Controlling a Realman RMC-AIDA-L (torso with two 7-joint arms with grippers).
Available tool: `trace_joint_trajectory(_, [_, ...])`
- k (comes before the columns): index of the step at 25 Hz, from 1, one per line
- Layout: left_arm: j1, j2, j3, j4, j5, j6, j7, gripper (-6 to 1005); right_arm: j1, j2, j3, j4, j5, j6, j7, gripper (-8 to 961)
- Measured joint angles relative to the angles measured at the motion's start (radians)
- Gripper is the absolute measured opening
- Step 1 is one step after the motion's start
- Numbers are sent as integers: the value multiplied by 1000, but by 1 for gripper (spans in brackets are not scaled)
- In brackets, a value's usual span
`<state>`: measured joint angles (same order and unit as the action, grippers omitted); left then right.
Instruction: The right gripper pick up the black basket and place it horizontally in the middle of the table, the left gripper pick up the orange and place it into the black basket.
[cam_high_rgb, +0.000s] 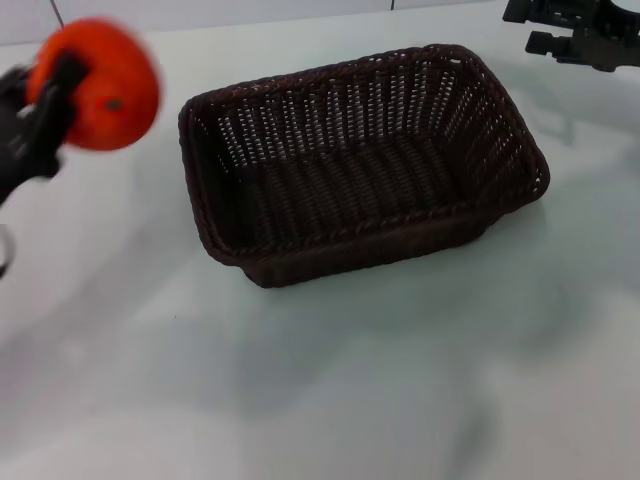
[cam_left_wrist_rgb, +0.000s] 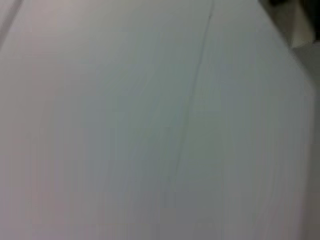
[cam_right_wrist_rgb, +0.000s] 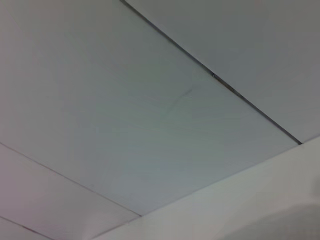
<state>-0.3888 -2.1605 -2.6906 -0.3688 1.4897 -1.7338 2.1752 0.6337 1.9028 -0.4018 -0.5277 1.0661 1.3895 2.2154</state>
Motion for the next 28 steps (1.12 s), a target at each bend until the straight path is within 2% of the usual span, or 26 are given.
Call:
trace_joint_trajectory(4, [-106,1,106,19,4,124,-117,163,-4,6,0,0,14,4,-18,860])
trace_joint_trajectory(9, [-161,-4,208,18,2,219,-182,117,-8,10,0,0,20,6,-33,860])
trace_joint_trajectory(12, [-159,-4,218,15,0,220,-186,282,-16,10,0,0,44,3,-53,860])
trace_joint_trajectory(17, [-133,-4,212,9,-32,197,-188,417,-25,23,1,1,122,-6,-111,860])
trace_joint_trajectory(22, [-87,-2,197,1,-117,134,-172,551,-33,76,2,2,304,-31,-276,860])
trace_joint_trajectory(28, [21,-7,124,15,-276,-11,-23,751,-55,170,3,11,596,-62,-618,860])
